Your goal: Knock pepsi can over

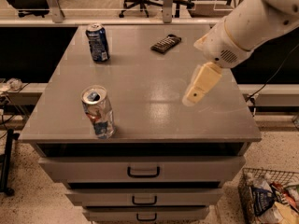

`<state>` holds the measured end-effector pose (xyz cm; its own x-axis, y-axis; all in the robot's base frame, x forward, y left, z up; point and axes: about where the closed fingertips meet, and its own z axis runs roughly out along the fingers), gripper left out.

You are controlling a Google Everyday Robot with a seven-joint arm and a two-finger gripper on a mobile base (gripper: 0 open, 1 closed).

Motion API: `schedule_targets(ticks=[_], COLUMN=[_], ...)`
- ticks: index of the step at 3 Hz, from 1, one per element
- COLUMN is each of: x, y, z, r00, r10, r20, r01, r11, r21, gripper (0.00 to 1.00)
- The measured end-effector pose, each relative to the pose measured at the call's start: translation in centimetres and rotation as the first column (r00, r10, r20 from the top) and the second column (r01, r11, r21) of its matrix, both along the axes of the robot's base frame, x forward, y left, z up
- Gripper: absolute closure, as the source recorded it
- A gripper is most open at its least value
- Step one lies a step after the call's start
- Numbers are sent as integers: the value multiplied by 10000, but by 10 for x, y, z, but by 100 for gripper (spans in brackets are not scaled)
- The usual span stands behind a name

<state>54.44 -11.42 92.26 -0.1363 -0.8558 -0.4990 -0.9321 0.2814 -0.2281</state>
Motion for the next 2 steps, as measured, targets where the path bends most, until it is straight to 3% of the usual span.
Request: schedule_targets(ticks=[1, 2], x=[42, 55], y=[48, 57], z=[-4, -4], r00=[9990, 9977], r10=[-5, -100], r20=[456, 674], r01=[-58, -19], r11=[9902, 9848], r21=[1392, 1736], gripper=[0, 0])
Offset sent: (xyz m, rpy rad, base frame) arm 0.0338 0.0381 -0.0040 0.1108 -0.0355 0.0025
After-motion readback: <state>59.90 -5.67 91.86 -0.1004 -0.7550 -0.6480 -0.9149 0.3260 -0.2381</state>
